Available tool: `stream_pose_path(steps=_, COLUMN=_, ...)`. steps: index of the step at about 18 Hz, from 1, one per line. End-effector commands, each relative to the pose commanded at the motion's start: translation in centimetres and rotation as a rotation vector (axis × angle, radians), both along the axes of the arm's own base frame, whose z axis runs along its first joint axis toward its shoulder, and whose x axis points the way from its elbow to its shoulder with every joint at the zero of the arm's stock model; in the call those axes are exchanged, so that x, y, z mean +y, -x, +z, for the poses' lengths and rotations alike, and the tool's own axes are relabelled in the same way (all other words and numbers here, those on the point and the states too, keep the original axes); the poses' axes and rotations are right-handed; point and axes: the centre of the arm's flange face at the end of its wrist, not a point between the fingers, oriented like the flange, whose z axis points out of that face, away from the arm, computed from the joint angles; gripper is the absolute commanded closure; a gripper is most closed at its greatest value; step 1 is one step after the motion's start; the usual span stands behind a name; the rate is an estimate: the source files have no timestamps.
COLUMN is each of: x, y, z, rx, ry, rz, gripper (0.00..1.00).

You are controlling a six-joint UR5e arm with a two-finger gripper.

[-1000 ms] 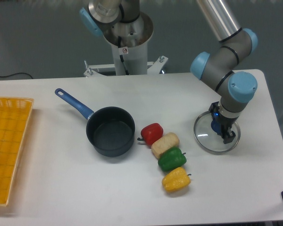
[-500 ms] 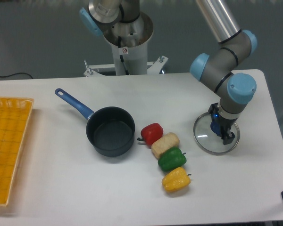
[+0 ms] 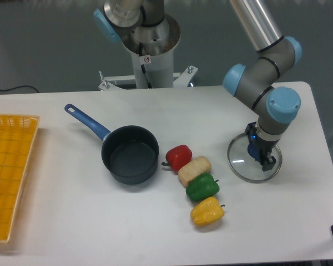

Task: Place the lid on the table
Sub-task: 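Open the gripper to release the lid knob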

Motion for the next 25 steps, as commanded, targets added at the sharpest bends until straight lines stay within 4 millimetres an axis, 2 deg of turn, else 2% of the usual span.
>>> stream_pose_path(steps=5, x=0.0, y=0.0, z=-0.1, rx=-0.001, ry=0.0, rz=0.0, gripper=0.54)
stream_pose_path(steps=7, x=0.0, y=0.0, z=-0.1, rx=-0.001, ry=0.0, rz=0.0, gripper=0.46)
stream_pose_path(steps=11, x=0.0, y=0.0, z=-0.1, rx=-0.001, ry=0.0, rz=-0.003, gripper=0.22)
stream_pose_path(steps=14, x=0.02, y=0.05, z=-0.03, rx=0.0, ry=0.0, rz=-0.006, gripper=0.15)
stream_pose_path(steps=25, x=0.03, y=0.1, z=0.12, rx=0.003, ry=-0.001, rz=-0.005, gripper=0.01)
